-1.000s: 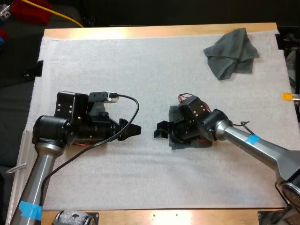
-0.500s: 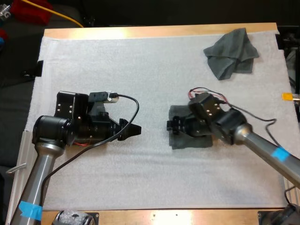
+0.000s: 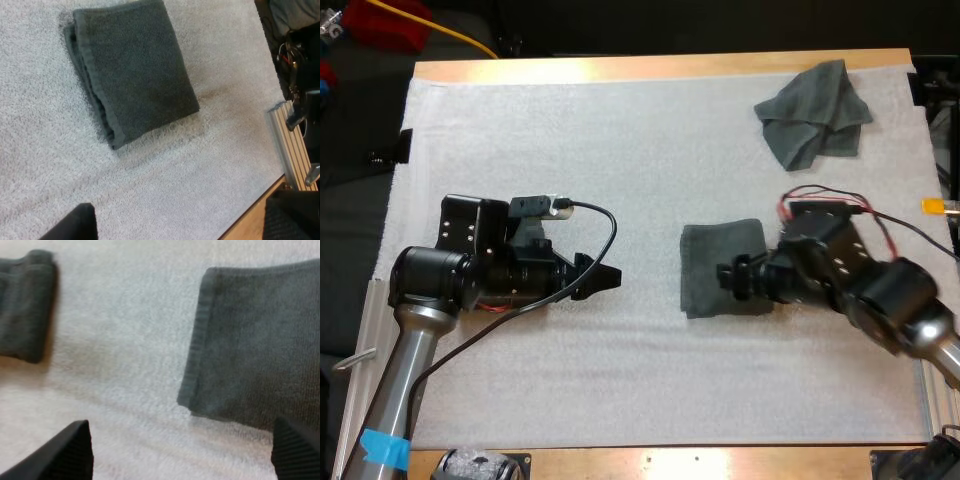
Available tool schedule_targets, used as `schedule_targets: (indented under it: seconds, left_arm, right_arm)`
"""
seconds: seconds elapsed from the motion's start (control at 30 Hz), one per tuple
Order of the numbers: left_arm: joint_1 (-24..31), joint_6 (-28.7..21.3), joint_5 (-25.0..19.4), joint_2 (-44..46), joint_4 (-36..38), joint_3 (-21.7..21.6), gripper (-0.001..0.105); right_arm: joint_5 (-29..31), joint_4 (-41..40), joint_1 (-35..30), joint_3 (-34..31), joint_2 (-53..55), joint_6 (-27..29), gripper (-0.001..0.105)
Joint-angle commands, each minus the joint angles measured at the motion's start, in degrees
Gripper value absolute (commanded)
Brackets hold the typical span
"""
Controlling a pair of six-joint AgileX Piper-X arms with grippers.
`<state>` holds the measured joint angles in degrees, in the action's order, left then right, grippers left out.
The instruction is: Pick towel from pile, fold and stack
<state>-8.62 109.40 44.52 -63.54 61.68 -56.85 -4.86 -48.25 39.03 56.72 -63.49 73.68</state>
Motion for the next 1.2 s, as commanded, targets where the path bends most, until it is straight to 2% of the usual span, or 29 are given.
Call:
schedule_targets:
  seconds: [0.0, 0.33, 0.77, 0.9, 1.17]
  left_arm:
    - [0.0, 0.0, 0.9, 0.2, -0.3, -0.1, 0.066]
    - [0.0, 0.0, 0.9, 0.2, -0.3, -0.1, 0.066]
    - [0.0, 0.0, 0.9, 0.2, -0.6, -0.1, 0.066]
    - [0.0, 0.1, 0.8, 0.0, -5.1, -0.1, 0.066]
    - [-1.3, 6.1, -0.2, -4.8, -11.9, -0.1, 0.069]
  right_arm:
    - [0.4, -0.6, -0.2, 0.5, 1.7, 0.7, 0.071]
    - [2.6, -0.6, -0.2, 0.5, 13.3, 0.7, 0.071]
    - [3.0, -0.6, -0.2, 0.5, 15.1, 0.7, 0.071]
    - [3.0, -0.6, -0.2, 0.5, 15.1, 0.7, 0.071]
    - [3.0, -0.6, -0.2, 0.5, 15.1, 0.7, 0.071]
